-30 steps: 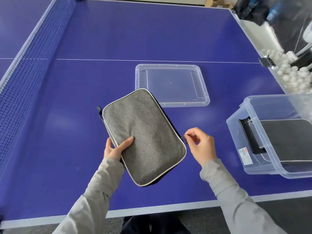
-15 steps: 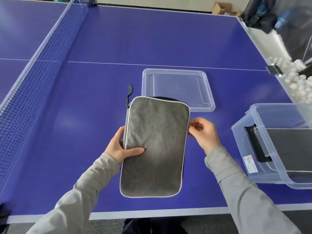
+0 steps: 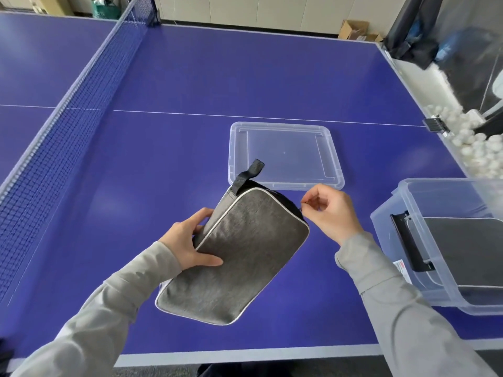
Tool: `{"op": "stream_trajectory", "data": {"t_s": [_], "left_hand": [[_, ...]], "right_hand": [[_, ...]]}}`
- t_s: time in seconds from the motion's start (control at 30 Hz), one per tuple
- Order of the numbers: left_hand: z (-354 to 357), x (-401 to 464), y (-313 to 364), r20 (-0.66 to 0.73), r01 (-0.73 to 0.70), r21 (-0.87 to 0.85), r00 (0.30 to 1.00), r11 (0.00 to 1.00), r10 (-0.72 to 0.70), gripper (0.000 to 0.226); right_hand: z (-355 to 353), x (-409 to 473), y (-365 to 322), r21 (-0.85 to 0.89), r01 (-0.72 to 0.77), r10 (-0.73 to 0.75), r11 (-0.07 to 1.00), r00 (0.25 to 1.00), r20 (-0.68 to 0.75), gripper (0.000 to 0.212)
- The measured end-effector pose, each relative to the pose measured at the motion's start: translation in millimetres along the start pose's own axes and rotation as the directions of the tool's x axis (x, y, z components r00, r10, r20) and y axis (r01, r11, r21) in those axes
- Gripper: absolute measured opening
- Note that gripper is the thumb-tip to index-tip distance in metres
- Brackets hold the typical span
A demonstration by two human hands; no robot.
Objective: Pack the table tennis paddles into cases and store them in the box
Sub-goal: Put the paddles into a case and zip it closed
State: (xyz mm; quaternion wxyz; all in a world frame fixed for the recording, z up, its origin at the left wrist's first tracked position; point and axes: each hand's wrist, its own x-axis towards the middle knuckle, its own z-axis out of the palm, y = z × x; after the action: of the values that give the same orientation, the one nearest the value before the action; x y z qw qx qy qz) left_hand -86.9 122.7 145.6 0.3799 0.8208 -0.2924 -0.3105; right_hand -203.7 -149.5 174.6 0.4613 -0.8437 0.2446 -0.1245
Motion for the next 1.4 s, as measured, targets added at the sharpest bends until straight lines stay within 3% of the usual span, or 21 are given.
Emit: {"op": "stream_trajectory", "data": {"t_s": [0.17,0.3,0.53,0.73,0.9,1.13,1.4], "left_hand": [[-16,6,7,0.032,-0.042,0.198,0.999,0.979,0.037,0.072],[-24,8,14,0.050,-0.070,0.263,0.997,0.962,0.059,0.073],[-27,5,17,0.054,-0.096,0.374,0.995,0.922,0.082,0.075],[2,-3,0,-0.051,-0.055,0.278,0.996,0.959,0.072,0.060],[35,-4,-18,-0.209,0.028,-0.002,0.978,1.000,-0.028,0.056],[45,0,-23,-0.315,-0.031,-0.243,0.948,0.969,-0.049,0.055],[19,-7,1,-0.438,-0.213,-0.330,0.898,0.920,0.050,0.048]], "right_hand": [[7,-5,-8,0.018,0.025,-0.025,1.000,1.000,0.005,0.022],[7,-6,-11,0.042,0.031,-0.029,0.999,0.999,-0.033,0.021],[7,-12,-10,0.334,-0.185,0.203,0.924,0.979,-0.021,0.021],[5,-17,-28,0.409,-0.116,0.154,0.905,0.986,-0.061,0.013],[11,-22,-37,0.286,-0.019,0.049,0.958,0.994,-0.101,0.009],[18,-26,-52,0.287,0.064,-0.027,0.956,0.991,-0.130,0.010],[34,-31,-59,0.161,0.084,-0.077,0.983,0.996,-0.049,0.012]]}}
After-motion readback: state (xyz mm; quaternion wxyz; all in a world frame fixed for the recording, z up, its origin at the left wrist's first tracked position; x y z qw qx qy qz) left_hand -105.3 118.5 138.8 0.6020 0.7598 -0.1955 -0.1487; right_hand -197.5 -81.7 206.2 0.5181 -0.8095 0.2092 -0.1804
